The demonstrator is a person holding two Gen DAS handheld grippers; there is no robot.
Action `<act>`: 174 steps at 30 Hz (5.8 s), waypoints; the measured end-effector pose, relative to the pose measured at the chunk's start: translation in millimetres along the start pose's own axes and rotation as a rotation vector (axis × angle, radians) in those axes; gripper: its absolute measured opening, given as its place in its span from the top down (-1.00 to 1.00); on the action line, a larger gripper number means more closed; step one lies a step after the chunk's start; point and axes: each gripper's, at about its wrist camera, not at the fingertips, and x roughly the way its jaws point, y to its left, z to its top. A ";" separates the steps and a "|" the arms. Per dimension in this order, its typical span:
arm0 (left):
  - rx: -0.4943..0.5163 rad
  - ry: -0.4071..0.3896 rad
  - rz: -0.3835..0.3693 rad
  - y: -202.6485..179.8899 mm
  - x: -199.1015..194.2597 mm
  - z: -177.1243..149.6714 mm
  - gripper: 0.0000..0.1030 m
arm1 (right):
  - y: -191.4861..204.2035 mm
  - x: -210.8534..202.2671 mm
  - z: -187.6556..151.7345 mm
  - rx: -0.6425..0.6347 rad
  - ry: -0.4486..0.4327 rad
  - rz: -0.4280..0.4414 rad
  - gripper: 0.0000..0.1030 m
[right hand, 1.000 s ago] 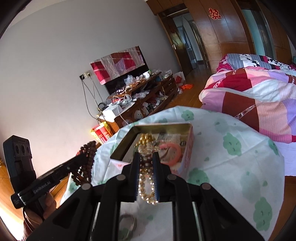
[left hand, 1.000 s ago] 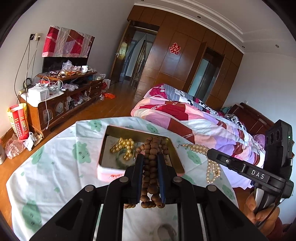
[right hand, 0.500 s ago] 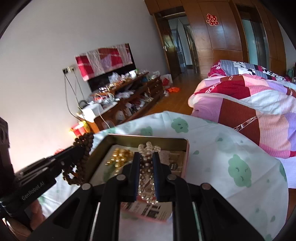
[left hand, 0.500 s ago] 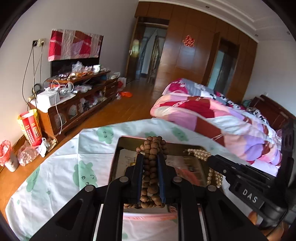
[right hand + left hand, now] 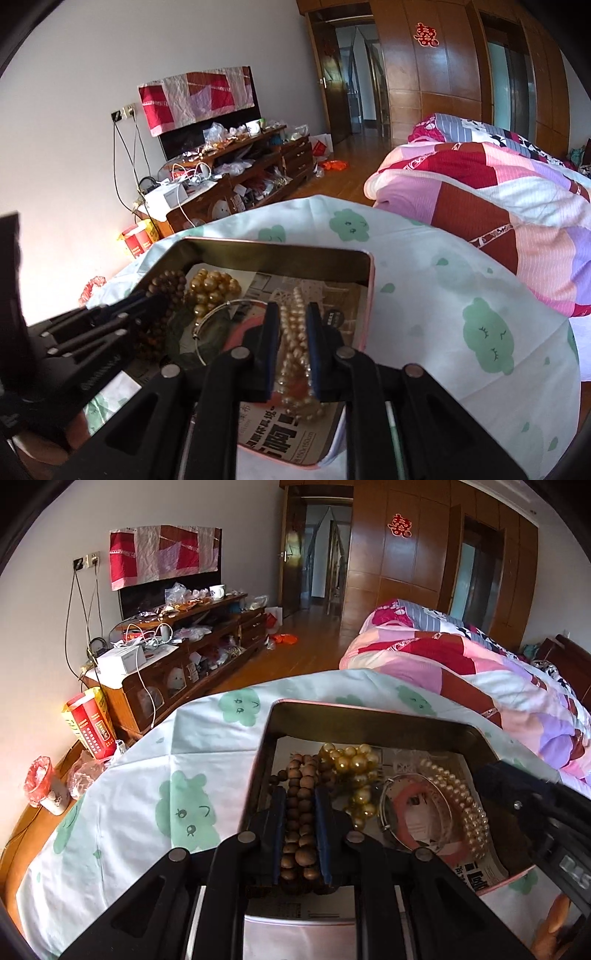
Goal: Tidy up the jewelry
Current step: 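Lower both held strings into the pink tin and open both tools, then grasp the grey bead bracelet with the left tool while the right tool grasps the red cord charm, then carry the bracelet and charm into the pink tin and open both tools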
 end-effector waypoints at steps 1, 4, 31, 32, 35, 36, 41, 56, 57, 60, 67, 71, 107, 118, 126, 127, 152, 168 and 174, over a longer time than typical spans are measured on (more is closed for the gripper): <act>0.001 0.000 -0.008 -1.0 -1.0 0.3 0.52 | 0.2 -2.2 1.2 0.003 -0.009 0.010 0.15; -0.007 -0.025 -0.028 -2.4 -7.9 2.2 0.21 | 0.5 -18.9 2.3 0.005 -0.100 0.002 -0.17; -0.020 -0.029 -0.082 -11.4 -106.5 -54.9 -0.24 | -16.7 -109.7 -49.8 0.081 -0.042 0.022 -0.17; -0.017 -0.025 -0.076 -13.4 -106.6 -56.0 -0.24 | -16.7 -110.7 -52.2 0.087 -0.038 0.026 -0.17; -0.006 -0.012 -0.028 -18.9 -108.7 -61.3 -0.24 | -16.6 -112.5 -60.3 0.092 -0.023 0.036 -0.17; -0.004 -0.009 -0.019 -20.4 -109.3 -62.7 -0.24 | -16.2 -112.9 -63.1 0.091 -0.017 0.039 -0.17; 0.016 -0.014 -0.001 -23.1 -117.8 -74.9 -0.24 | -13.0 -118.5 -73.6 0.083 -0.001 0.045 -0.17; 0.055 -0.019 0.006 -30.7 -138.3 -90.5 -0.24 | -4.3 -136.3 -91.0 0.074 0.009 0.079 -0.17; 0.053 -0.019 -0.002 -29.1 -139.4 -92.0 -0.24 | -3.4 -137.5 -92.4 0.068 0.009 0.081 -0.17; 0.045 -0.013 -0.023 -20.4 -143.4 -99.9 -0.24 | -0.4 -141.0 -97.3 0.043 0.015 0.085 -0.17; -0.008 0.013 -0.071 7.0 -147.5 -118.8 -0.24 | -1.0 -142.3 -113.1 0.023 0.048 0.084 -0.17; -0.002 0.018 -0.105 17.8 -153.9 -125.9 -0.24 | 4.1 -142.3 -122.3 -0.012 0.081 0.107 -0.17; 0.132 0.186 -0.126 -4.3 -140.7 -157.3 0.83 | 40.6 -159.0 -143.0 -0.127 0.100 0.262 0.83; 0.044 0.010 -0.203 6.8 -171.0 -136.5 0.84 | 13.5 -166.6 -126.2 -0.022 0.045 0.267 0.82; -0.002 -0.078 -0.245 16.2 -190.2 -120.0 0.85 | 27.5 -137.0 -142.4 -0.072 0.167 0.260 0.58; 0.002 -0.083 -0.244 15.7 -191.0 -118.7 0.85 | 30.7 -131.8 -144.1 -0.085 0.183 0.257 0.41; 0.028 -0.133 -0.246 7.5 -189.8 -94.8 0.84 | 22.9 -158.1 -94.2 -0.102 0.040 0.247 0.82; 0.043 -0.111 -0.236 3.4 -183.3 -94.7 0.84 | 55.7 -110.7 -153.9 -0.343 0.234 0.132 0.58; 0.034 -0.118 -0.244 5.2 -183.1 -93.9 0.84 | 41.4 -120.7 -142.4 -0.272 0.217 0.155 0.82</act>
